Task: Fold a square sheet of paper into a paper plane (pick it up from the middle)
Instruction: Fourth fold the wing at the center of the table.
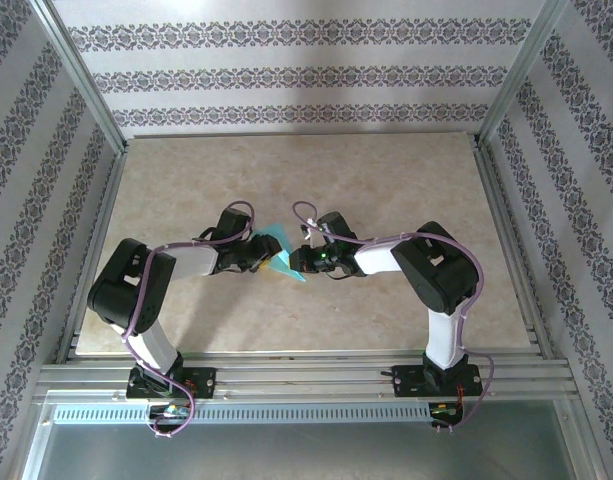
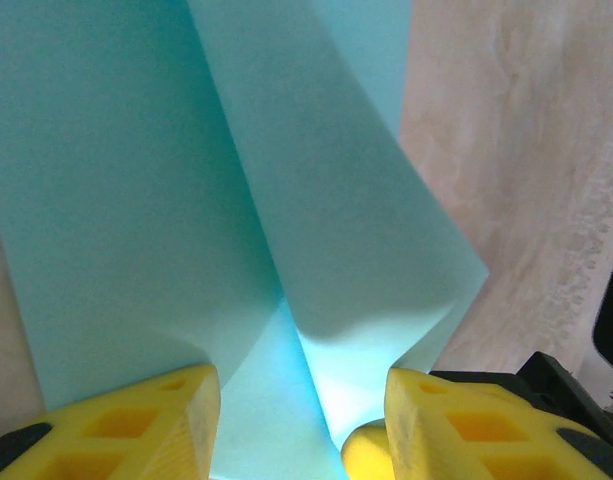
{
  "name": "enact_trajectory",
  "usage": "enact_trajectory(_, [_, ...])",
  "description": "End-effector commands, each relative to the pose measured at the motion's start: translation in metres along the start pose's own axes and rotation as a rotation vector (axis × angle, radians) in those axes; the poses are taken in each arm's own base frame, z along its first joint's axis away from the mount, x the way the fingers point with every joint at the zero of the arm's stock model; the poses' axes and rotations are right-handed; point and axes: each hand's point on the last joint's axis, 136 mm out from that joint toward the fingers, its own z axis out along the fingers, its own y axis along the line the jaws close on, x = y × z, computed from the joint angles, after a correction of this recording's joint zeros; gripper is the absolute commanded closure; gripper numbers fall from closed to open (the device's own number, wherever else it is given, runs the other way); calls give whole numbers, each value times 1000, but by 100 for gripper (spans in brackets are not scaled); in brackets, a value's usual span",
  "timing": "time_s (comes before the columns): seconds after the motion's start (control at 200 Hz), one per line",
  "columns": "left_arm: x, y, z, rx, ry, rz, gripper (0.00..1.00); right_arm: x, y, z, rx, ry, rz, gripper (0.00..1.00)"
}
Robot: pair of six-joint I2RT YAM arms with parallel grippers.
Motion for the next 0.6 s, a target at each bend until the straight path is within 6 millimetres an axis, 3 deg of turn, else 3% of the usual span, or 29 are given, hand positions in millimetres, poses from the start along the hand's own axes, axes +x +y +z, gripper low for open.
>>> enact_trajectory(0.0, [5, 10, 5, -81, 19, 20, 51, -6, 1, 2, -24, -1, 16, 88])
enact_trajectory(0.595, [13, 48, 6, -327, 58, -32, 52, -11, 7, -7, -30, -18, -9, 80])
